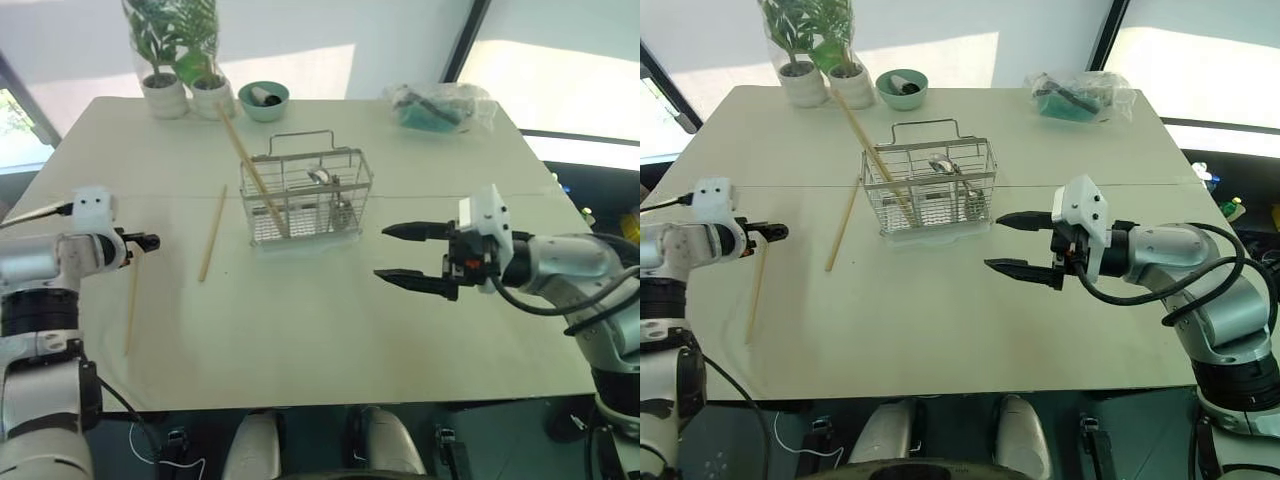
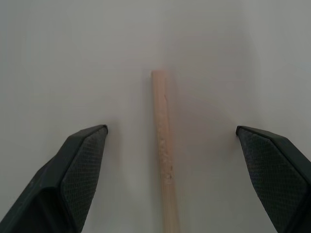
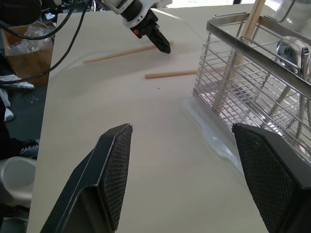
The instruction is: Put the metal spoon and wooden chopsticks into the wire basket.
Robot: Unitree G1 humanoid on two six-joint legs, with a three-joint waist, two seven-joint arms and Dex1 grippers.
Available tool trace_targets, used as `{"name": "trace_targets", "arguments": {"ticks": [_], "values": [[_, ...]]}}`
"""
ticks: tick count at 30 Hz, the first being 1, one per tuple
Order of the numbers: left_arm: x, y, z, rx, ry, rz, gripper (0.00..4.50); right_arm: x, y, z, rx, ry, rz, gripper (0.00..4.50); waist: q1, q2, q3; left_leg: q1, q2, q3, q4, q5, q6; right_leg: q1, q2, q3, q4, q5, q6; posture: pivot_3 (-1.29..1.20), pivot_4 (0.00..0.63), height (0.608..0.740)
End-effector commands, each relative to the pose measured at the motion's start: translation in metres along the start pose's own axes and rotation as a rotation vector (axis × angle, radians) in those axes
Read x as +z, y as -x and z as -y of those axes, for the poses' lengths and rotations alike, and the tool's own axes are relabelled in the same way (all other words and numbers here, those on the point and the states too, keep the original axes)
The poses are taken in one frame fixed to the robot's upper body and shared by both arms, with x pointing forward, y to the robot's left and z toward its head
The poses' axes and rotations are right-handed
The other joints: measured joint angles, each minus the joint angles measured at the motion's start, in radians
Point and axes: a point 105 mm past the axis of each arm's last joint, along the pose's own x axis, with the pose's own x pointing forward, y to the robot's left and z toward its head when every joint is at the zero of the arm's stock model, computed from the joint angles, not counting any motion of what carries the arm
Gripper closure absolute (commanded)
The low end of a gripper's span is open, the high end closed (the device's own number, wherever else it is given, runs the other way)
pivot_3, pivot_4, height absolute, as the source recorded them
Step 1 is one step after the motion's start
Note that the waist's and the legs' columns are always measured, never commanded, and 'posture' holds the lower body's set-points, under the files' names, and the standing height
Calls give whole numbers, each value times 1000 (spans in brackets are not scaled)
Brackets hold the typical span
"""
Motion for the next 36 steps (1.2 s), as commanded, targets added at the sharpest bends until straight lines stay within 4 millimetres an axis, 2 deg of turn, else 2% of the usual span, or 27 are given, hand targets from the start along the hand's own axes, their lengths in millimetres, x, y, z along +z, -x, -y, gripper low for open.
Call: {"name": "trace_targets", "arguments": {"ticks": [1,2,5,12,13,18,20,23,24,25,27,28,30,32,34,36], "values": [[0,-6,-3,23,-25,-16,0,11,1,-1,-10,33,27,1119,0,0,0,0,0,0,0,0,0,0,0,0,0,0,0,0,150,717],[-1,-7,-5,32,-21,-26,0,11,1,-1,-13,34,27,1119,0,1,0,0,0,0,0,0,0,0,0,0,0,0,0,0,150,717],[-8,-11,-9,56,6,-60,763,9,4,-1,-23,29,20,1087,0,1,-1,1,0,0,0,0,0,0,0,0,0,0,0,0,150,717],[-11,-13,-4,39,55,-95,4268,9,7,-4,-10,28,13,1087,0,2,-2,2,0,0,0,0,0,2,0,0,1,0,1,0,150,717],[-11,-13,-4,40,57,-96,4452,9,8,-4,-9,28,11,1087,0,2,-2,2,0,0,0,0,0,2,0,0,1,1,2,0,150,717],[-3,-10,-12,77,48,-63,4452,8,9,-1,-15,26,2,1087,0,2,-2,3,0,0,0,0,0,2,0,0,1,1,2,0,150,717],[10,-7,-15,95,12,11,4452,7,10,1,-20,25,0,1087,0,2,-2,3,0,0,0,0,0,2,0,0,1,1,2,0,150,717],[47,6,-17,106,-49,197,4452,6,13,4,-30,21,-8,1087,-1,0,-2,2,0,0,0,0,0,1,0,0,1,1,2,0,150,717],[70,18,-15,106,-57,307,4452,6,13,6,-33,22,-12,1087,-1,-1,-1,1,1,0,0,0,0,0,0,0,1,1,2,0,150,717],[85,27,-14,106,-59,381,4452,6,13,6,-35,22,-15,1087,-1,-2,-1,0,1,0,0,0,0,0,0,0,1,1,2,0,150,717],[130,61,3,15,-58,625,4452,8,13,8,-41,20,-15,1087,2,-3,-1,-2,1,0,0,0,0,-2,0,0,0,1,2,0,150,717],[141,72,9,-18,-56,692,4452,8,13,8,-43,19,-14,1087,4,-4,0,-3,1,0,1,0,0,-2,0,-1,0,1,2,0,150,717],[177,114,28,-162,-1,898,4452,8,13,7,-46,16,-17,1087,6,-5,-1,-4,0,-1,1,0,0,-2,-1,-1,-1,1,2,0,150,717],[203,152,46,-296,34,1058,4452,7,14,7,-50,11,-22,1087,6,-5,-1,-4,-1,0,1,0,0,-1,-2,-1,-2,2,2,0,150,717],[220,186,67,-434,38,1179,4452,7,15,7,-57,8,-27,1087,4,-5,-1,-3,-2,0,1,0,0,0,-3,-1,-2,2,2,0,150,717],[227,203,80,-519,40,1237,4452,7,16,7,-61,7,-29,1087,1,-4,-1,-2,-2,0,1,0,0,1,-3,-1,-2,3,5,0,150,717]]}}
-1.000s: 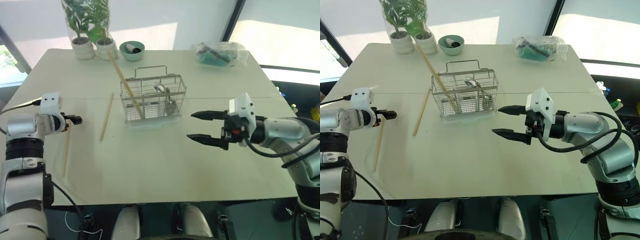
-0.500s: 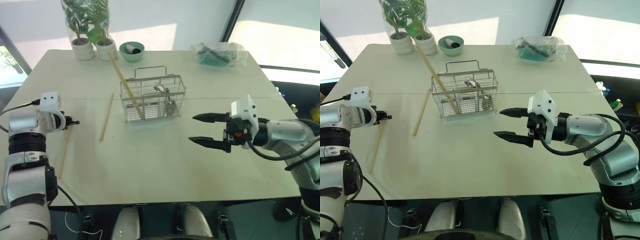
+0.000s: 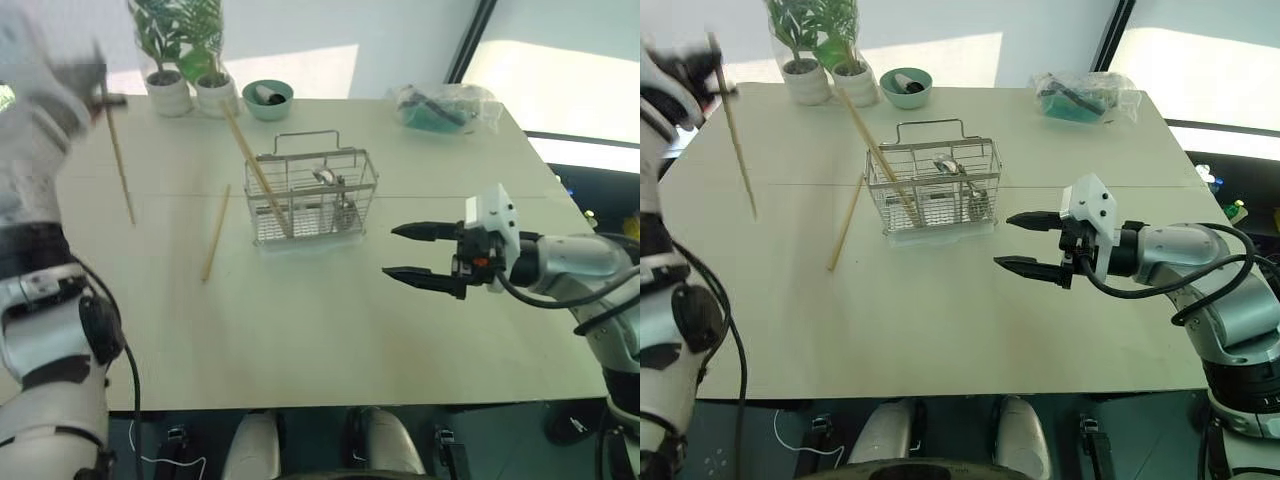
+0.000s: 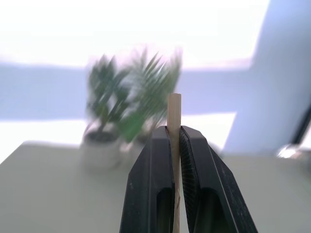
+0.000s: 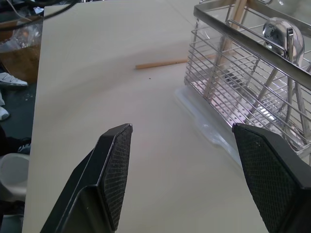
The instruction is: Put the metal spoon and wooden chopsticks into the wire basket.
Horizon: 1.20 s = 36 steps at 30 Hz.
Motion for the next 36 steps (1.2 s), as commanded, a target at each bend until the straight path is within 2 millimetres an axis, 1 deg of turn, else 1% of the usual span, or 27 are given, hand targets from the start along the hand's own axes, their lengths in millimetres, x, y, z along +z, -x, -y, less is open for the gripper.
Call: {"name": "trace_targets", "arguments": {"ticks": [1,3,5,6,7,8,10,12,17,21,25,27,30,34,36], "values": [[35,-2,29,-131,54,140,4452,12,6,0,-20,44,17,1087,-2,2,0,1,0,0,0,0,0,1,0,0,0,0,1,0,150,717],[38,-7,44,-177,85,155,4452,12,7,0,-28,45,16,1087,-3,2,0,4,0,0,0,0,0,2,1,0,1,0,1,0,150,717],[25,-15,69,-247,93,138,4452,11,8,1,-49,46,19,1087,-3,2,0,5,1,0,0,0,0,3,2,0,2,0,1,0,150,717],[19,-17,77,-268,87,132,4452,12,8,1,-57,46,21,1087,-3,2,0,6,1,-1,0,0,0,4,2,0,2,0,1,0,150,717],[13,-19,84,-280,71,127,4452,12,8,1,-65,44,25,1087,-2,2,1,6,1,-1,0,0,0,4,2,0,2,0,1,0,150,717],[9,-20,87,-283,59,126,4452,12,8,0,-69,43,28,1087,-2,2,1,6,1,-1,0,0,0,5,2,0,1,0,1,0,150,717],[-5,-22,105,-332,47,125,4452,11,10,-3,-86,35,28,1087,-2,2,0,5,1,-1,0,0,0,4,2,0,0,0,1,0,150,717],[-13,-24,114,-359,55,126,4452,9,12,-6,-104,25,24,1087,-1,2,1,4,1,-1,0,0,0,4,2,0,0,0,1,0,150,717],[-22,-31,121,-357,91,130,4452,9,16,-9,-141,18,29,1087,-3,1,1,3,1,-1,0,0,0,3,2,0,0,0,1,0,150,717],[-21,-38,126,-365,109,145,4452,10,16,-10,-158,8,38,1087,1,1,1,3,1,-1,0,0,1,3,2,0,0,0,1,0,150,717],[-28,-43,132,-380,99,133,4452,10,16,-11,-171,5,39,1087,8,1,1,3,1,-2,2,0,1,4,2,0,-2,-1,-1,0,150,717],[-23,-44,132,-384,108,142,4452,10,17,-11,-179,4,41,1087,13,1,1,2,1,-2,1,0,1,4,2,0,-2,-1,0,0,150,717],[-1,-48,124,-378,88,181,4452,11,17,-11,-188,1,47,1087,23,1,1,1,1,-2,1,0,1,2,3,0,-1,0,1,0,150,717],[15,-49,119,-393,56,201,4452,9,16,-11,-202,-1,55,1087,23,1,1,0,1,-2,1,0,1,1,3,0,-1,0,1,0,150,717],[24,-50,120,-399,50,218,4452,9,16,-11,-207,-4,59,1087,24,1,1,0,1,-2,1,0,1,1,3,0,-1,0,1,0,150,717]]}}
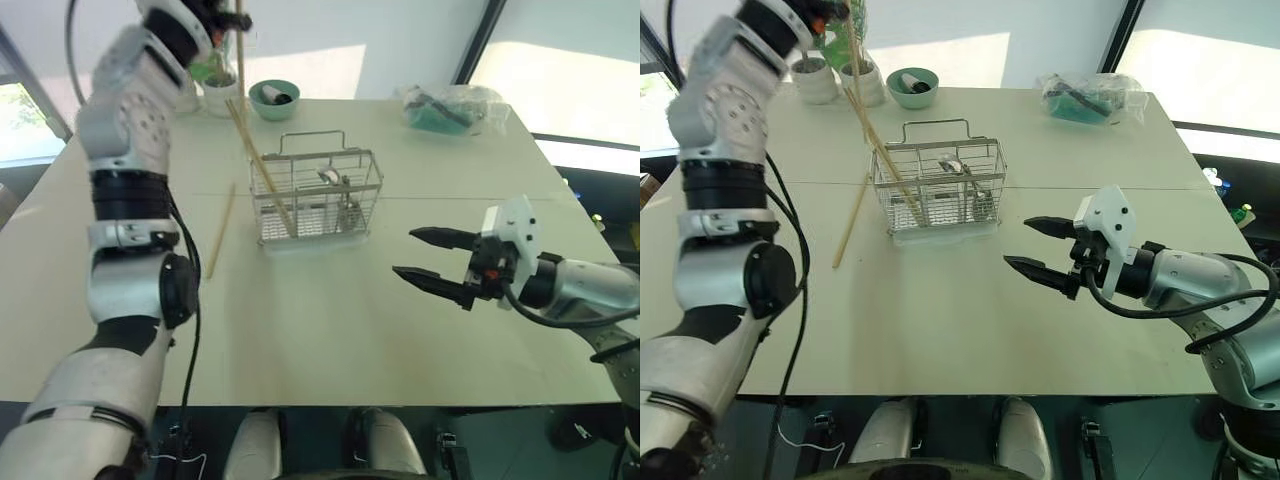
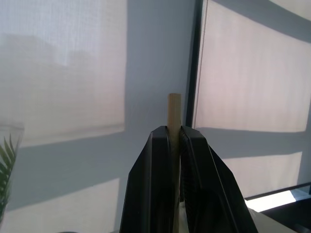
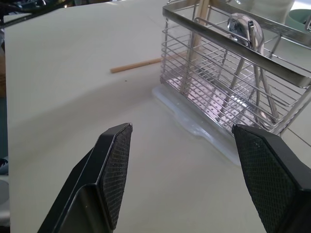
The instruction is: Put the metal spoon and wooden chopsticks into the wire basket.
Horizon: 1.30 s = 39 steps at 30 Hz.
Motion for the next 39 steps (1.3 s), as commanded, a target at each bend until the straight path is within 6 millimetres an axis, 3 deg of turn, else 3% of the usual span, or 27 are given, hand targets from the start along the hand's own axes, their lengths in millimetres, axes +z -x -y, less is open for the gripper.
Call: {"name": "trace_targets", "arguments": {"ticks": [1,6,13,20,27,32,35,39], "values": [[29,-6,7,-31,-17,81,4452,12,2,-2,-14,47,49,1087,1,0,0,0,0,0,0,0,0,0,0,0,0,0,0,0,150,717],[20,-12,24,-77,10,77,4452,12,1,-2,-19,45,55,1087,1,0,0,1,0,0,1,0,0,1,0,0,0,0,0,0,150,717],[-1,-15,34,-91,41,47,4452,12,1,-3,-29,38,60,1087,-1,0,0,1,0,0,0,0,0,1,0,0,0,0,0,0,150,717],[-56,4,37,-77,43,-71,4452,12,2,-2,-47,33,63,1087,-1,1,0,2,0,0,1,0,0,2,0,0,1,0,0,0,150,717],[-90,24,35,-1,103,-126,4452,17,4,4,-65,29,84,1087,1,1,-1,0,0,0,1,0,0,1,0,0,0,0,0,0,150,717],[-101,35,29,66,148,-141,4452,19,5,9,-72,33,85,1087,0,1,0,1,0,-1,1,0,0,1,0,0,1,0,0,0,150,717],[-102,39,29,77,189,-139,3429,21,4,11,-78,35,89,1087,0,1,0,1,0,-1,1,0,0,1,0,0,1,0,0,0,150,717],[-91,42,32,68,209,-128,1371,21,4,13,-72,37,86,1087,1,1,0,1,0,-1,1,0,0,1,0,0,1,0,0,0,150,717]]}}
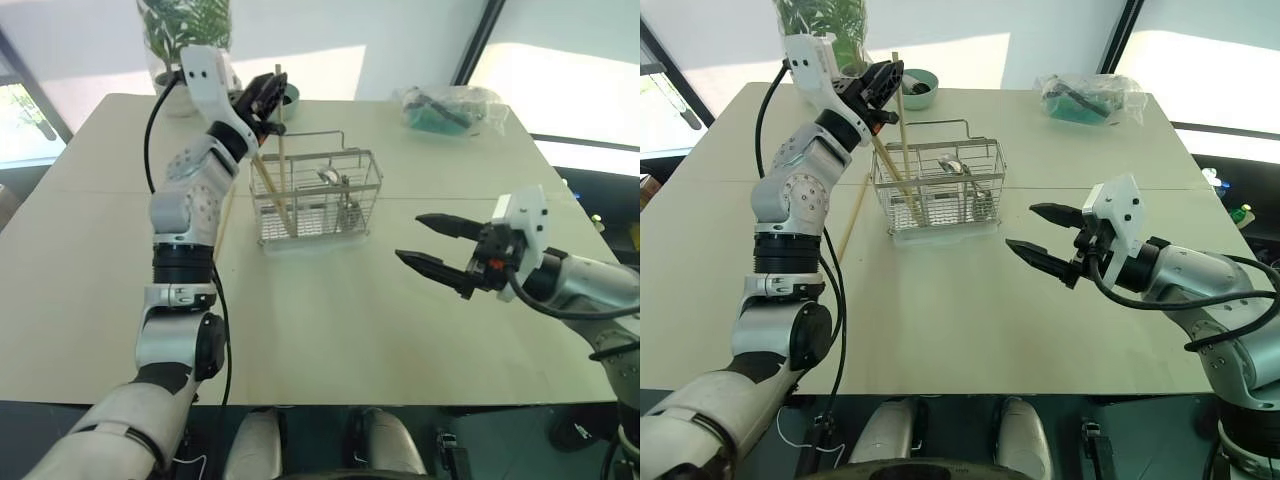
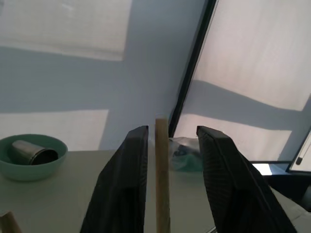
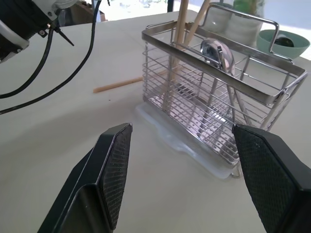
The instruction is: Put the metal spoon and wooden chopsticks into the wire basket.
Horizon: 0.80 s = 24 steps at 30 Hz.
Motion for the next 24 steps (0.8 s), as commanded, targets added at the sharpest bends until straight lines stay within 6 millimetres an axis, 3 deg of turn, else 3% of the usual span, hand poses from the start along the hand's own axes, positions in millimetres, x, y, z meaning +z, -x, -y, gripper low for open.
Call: {"name": "trace_targets", "arguments": {"ticks": [1,2,3,7,9,12,15,16,19,21,24], "values": [[27,3,10,-33,10,62,791,9,2,4,-2,36,20,1087,0,0,0,0,0,0,0,0,0,0,0,0,0,0,0,0,150,717],[32,5,11,-46,18,64,276,9,2,5,-1,36,19,1087,-1,0,0,0,0,0,0,0,0,0,0,0,0,0,0,0,150,717],[37,7,13,-58,21,66,74,9,1,6,0,37,19,1087,-1,0,0,0,0,0,0,0,0,0,0,0,0,0,0,0,150,717],[67,17,16,-88,-12,87,74,8,-3,10,3,39,18,1087,-5,0,0,1,0,0,0,0,0,0,0,0,1,0,0,0,150,717],[94,22,10,-78,-39,114,74,8,-5,11,10,41,21,1087,-3,0,0,1,0,0,0,0,0,0,1,0,1,0,0,0,150,717],[126,29,-20,34,-69,99,74,8,-8,11,21,43,28,1087,-5,0,0,1,1,-1,0,0,0,-1,1,0,1,0,0,0,150,717],[135,36,-51,169,-106,41,74,7,-11,11,25,42,34,1087,-4,2,-1,1,1,-1,-1,0,0,0,2,0,1,0,0,0,150,717],[133,40,-66,237,-131,15,74,7,-12,11,26,41,35,1087,-3,2,-1,2,0,-1,-1,0,0,1,1,0,1,0,0,0,150,717],[92,59,-123,496,-182,-216,74,4,-14,9,33,37,36,1087,1,2,-1,4,0,-1,-1,0,0,2,1,0,1,0,0,0,150,717],[60,67,-138,572,-151,-357,74,4,-15,9,35,38,38,1087,1,1,-1,4,0,-1,0,0,0,3,1,0,1,0,0,0,150,717],[8,76,-144,582,-149,-538,74,5,-16,10,37,39,41,1087,2,-1,0,2,0,-2,0,0,0,2,1,0,1,0,0,0,150,717]]}}
